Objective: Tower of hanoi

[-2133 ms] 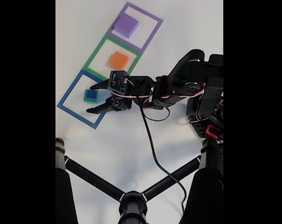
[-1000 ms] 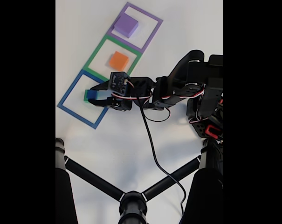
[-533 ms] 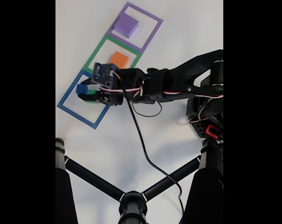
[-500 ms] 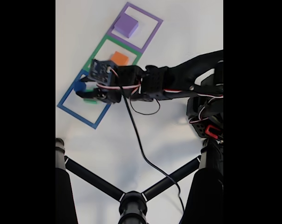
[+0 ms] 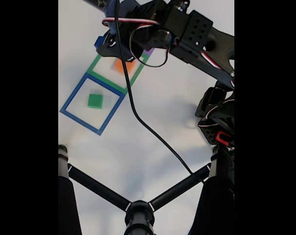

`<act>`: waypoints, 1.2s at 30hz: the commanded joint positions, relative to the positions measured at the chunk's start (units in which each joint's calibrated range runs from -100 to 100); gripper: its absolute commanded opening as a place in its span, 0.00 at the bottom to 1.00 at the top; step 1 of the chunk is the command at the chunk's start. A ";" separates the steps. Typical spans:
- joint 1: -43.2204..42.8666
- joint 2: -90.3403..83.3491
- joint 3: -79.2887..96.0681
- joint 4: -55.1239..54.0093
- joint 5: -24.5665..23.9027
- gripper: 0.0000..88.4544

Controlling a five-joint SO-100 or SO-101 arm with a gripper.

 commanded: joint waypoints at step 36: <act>26.81 -3.28 40.28 -48.05 3.72 0.02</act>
